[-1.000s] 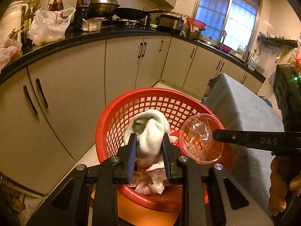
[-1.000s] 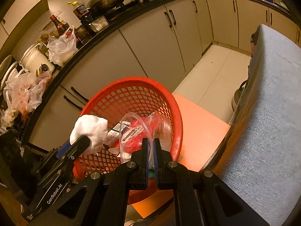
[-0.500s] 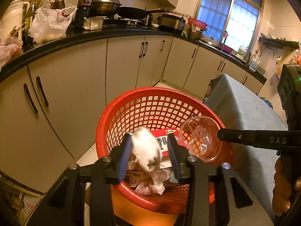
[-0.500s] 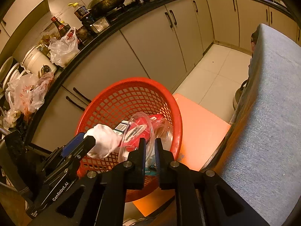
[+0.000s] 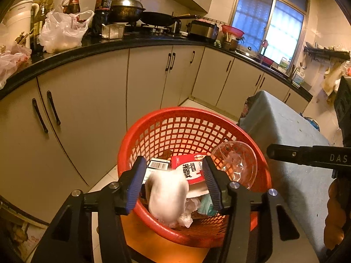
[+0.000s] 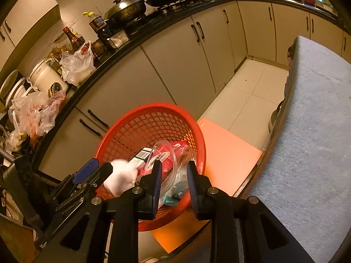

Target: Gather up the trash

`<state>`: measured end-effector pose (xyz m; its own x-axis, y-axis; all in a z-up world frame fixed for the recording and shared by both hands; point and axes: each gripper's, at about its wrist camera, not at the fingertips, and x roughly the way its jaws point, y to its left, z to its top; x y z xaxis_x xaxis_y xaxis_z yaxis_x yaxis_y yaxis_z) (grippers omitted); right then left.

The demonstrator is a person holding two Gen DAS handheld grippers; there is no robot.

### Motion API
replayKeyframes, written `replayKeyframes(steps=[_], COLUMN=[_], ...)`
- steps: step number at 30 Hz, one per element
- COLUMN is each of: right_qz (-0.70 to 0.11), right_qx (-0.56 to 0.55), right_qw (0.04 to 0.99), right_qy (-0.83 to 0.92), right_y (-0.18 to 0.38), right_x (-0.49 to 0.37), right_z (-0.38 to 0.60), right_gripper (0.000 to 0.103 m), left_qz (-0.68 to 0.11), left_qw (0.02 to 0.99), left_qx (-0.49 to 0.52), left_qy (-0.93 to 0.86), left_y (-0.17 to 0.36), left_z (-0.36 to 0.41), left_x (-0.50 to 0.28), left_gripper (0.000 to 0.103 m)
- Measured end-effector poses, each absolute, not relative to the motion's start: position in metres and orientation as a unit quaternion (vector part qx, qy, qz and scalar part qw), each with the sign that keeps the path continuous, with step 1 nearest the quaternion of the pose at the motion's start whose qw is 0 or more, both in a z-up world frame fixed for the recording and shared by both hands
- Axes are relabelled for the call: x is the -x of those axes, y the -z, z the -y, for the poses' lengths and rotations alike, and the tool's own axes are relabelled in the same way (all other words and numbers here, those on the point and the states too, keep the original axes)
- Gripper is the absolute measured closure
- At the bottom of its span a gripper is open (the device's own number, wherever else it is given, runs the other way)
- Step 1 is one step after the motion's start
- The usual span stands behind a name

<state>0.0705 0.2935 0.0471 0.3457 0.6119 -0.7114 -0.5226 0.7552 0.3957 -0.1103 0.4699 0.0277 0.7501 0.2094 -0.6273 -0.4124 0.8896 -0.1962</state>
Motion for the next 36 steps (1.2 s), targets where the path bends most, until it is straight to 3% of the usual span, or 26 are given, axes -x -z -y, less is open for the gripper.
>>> replayKeyframes(steps=[2,4,8,18,21,36], right_qz=[-0.450,-0.445,-0.433,-0.412,-0.403,-0.310], right_qx=[-0.049,-0.048,-0.042,-0.016,-0.002,0.019], right_qw=[0.824,0.828,0.840,0.866,0.873,0.920], right_qy=[-0.342,-0.338,-0.325,-0.284,-0.273,-0.239], right_y=[-0.050,-0.053,-0.059,-0.069,-0.070,-0.099], right_x=[-0.069,-0.068,-0.063,-0.047,-0.040,0.048], right_z=[-0.291,-0.288,-0.282,-0.267,-0.262,-0.183], right_gripper=[0.069,0.053,0.041,0.012,0.010,0.005], left_qz=[-0.304,-0.299,-0.290,-0.292,-0.289,-0.221], left_qw=[0.922,0.922,0.919,0.901,0.893,0.903], left_qx=[0.163,0.161,0.148,0.144,0.117,0.047], left_qy=[-0.176,-0.188,-0.222,-0.288,-0.324,-0.365], left_y=[-0.032,-0.035,-0.043,-0.053,-0.059,-0.099], left_z=[-0.469,-0.469,-0.467,-0.464,-0.456,-0.376], left_x=[0.114,0.116,0.122,0.137,0.144,0.221], left_gripper=[0.043,0.036,0.022,0.012,0.006,0.004])
